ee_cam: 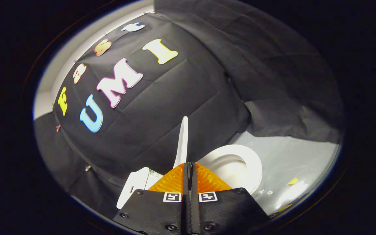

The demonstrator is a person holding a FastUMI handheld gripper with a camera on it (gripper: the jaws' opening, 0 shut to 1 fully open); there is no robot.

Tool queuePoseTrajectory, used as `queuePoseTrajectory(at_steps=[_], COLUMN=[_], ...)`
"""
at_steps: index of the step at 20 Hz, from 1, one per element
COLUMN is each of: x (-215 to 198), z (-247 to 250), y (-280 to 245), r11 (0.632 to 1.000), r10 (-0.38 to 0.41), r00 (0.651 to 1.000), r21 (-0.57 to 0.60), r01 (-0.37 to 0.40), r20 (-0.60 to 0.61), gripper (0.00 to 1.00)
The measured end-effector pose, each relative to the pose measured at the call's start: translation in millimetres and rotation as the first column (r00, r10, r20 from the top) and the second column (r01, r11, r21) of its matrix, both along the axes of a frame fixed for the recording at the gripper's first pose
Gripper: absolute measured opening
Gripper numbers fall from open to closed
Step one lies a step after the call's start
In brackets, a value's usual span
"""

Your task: Open the toilet lid.

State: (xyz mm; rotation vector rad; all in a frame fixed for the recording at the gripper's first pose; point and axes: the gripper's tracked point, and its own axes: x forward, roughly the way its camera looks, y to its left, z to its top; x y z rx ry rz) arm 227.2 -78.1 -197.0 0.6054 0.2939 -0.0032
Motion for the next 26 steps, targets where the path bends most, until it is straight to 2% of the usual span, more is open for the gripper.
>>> queuePoseTrajectory(at_steps=[5, 12, 26], x=[0, -5, -12], z=[30, 63, 98], y=[39, 100, 229], r11=[0.993, 0.967, 0.903], r10=[0.024, 0.101, 0.249], r00=[0.999, 0.992, 0.958], r21=[-0.113, -0.240, -0.393], r01=[-0.021, -0.079, -0.175], r20=[0.026, 0.080, 0.145], gripper=[0.05, 0.05, 0.05])
